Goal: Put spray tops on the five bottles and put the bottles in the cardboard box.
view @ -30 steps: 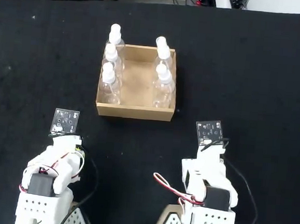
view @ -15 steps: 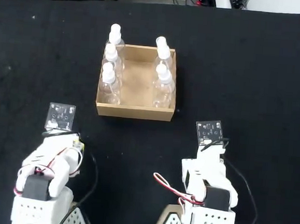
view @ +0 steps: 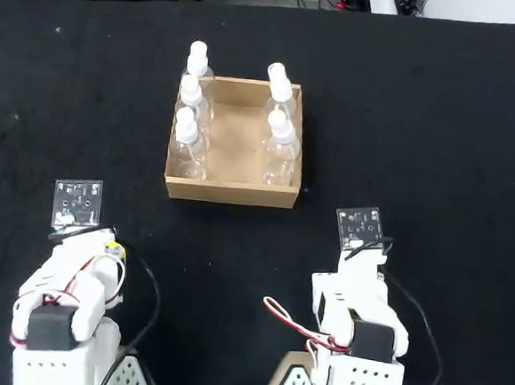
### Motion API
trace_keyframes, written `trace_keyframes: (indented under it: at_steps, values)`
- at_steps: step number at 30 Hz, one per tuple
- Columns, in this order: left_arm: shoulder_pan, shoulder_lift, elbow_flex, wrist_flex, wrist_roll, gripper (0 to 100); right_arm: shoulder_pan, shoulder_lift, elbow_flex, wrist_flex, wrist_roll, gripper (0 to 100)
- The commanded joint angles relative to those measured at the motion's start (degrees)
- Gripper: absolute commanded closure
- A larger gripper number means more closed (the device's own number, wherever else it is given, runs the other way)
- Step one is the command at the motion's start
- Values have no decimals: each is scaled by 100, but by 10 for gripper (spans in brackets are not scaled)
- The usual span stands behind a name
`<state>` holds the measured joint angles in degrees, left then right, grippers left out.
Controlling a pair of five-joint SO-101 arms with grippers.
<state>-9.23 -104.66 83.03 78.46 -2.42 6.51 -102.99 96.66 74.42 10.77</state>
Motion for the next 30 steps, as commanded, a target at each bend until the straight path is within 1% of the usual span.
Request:
trace_keyframes:
  at_steps: [1,3,6,30]
  values:
    - [-136,18,1200,-905,-53,970,88,-558,-22,35,-26,987]
    - [-136,18,1314,-826,-53,970,88,-558,-22,35,-26,987]
    - [-136,18,1288,-484,-53,970,88,-558,-22,35,-26,987]
    - [-154,35,1437,-554,0,970,70,-558,-22,35,-44,986]
